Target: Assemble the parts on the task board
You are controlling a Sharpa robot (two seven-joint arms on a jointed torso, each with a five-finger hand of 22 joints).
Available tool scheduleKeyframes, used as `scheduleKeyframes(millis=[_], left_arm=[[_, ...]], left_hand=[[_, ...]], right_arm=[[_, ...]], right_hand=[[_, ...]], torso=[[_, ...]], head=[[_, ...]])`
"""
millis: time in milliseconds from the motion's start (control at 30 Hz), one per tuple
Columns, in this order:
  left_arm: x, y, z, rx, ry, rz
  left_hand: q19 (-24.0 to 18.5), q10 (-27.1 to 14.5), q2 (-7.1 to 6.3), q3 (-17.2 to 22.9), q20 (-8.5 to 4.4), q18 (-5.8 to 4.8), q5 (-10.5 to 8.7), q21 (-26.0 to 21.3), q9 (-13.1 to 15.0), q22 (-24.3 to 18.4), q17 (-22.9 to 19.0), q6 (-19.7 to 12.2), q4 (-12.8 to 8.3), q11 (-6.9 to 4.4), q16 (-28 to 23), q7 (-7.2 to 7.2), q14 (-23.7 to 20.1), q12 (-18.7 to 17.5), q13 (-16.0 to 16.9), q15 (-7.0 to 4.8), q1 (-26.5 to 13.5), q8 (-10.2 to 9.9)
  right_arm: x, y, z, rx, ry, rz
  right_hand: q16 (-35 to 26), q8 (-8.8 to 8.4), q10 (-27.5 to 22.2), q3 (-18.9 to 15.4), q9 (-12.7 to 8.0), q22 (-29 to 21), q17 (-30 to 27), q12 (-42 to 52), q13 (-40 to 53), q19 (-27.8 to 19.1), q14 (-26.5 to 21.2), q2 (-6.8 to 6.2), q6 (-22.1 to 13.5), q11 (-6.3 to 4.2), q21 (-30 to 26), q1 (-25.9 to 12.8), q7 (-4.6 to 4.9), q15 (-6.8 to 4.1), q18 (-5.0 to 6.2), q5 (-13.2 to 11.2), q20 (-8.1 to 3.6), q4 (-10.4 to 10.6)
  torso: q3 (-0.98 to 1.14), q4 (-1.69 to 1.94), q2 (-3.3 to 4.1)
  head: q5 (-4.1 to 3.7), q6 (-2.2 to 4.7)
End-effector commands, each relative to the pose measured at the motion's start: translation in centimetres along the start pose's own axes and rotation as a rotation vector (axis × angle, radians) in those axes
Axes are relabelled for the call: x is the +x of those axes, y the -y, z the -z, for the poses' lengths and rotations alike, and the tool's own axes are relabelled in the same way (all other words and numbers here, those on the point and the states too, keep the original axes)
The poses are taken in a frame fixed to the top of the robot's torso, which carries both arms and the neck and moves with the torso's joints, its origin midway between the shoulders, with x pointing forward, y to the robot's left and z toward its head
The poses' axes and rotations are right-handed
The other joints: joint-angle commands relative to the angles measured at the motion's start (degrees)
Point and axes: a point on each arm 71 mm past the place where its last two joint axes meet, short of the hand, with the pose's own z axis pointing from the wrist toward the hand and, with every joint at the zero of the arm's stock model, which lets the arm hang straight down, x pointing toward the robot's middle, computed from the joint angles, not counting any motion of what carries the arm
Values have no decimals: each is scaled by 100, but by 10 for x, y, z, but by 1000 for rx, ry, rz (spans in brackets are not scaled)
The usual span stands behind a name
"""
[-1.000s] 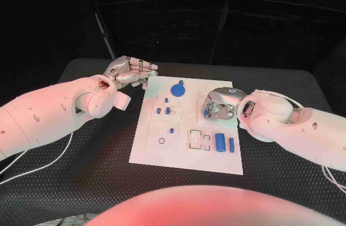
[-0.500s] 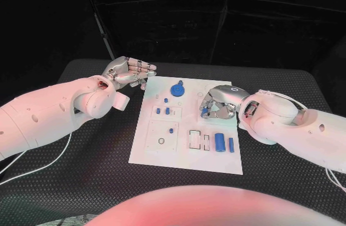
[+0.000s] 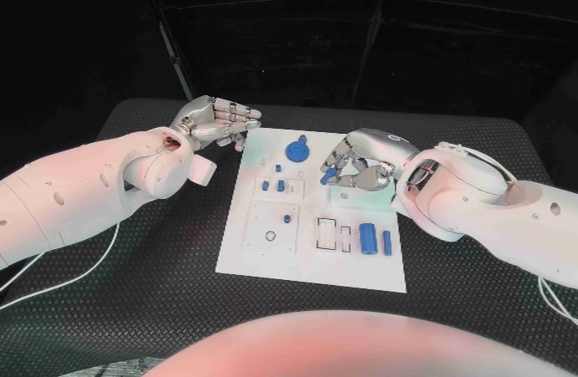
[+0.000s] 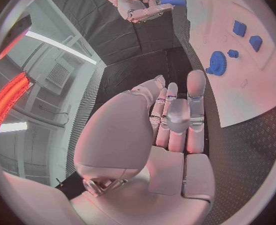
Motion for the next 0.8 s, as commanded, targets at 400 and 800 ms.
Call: scheduleKeyframes(millis=[400,800], left_arm=[[6,2,-4,12,-14,10],[10,2,-6,13,-22,13]], left_hand=[[-15,-43,-10,13,7,63,4,-20,-2,-3,-5,-14,-24,8,-32,-1,-31,35,-4,29,-20,-28],[-15,-43,-10,13,7,63,4,-20,-2,-3,-5,-14,-24,8,-32,-1,-31,35,-4,29,-20,-28]], right_arm=[[47,-62,-30,-201,-95,-85],[92,-71,-32,-242,-215,-23]], right_hand=[[18,-30,36,103,-8,-37,-10,-79,-7,7,280,-23,38,12,8,38,0,-24,-42,32,1,-41],[19,-42,31,136,-11,-41,-14,-110,-8,-2,278,-34,32,21,8,33,9,-18,-41,34,4,-63]], torso=[[-6,-10,4],[3,-14,8]], head=[[152,-16],[246,-16]])
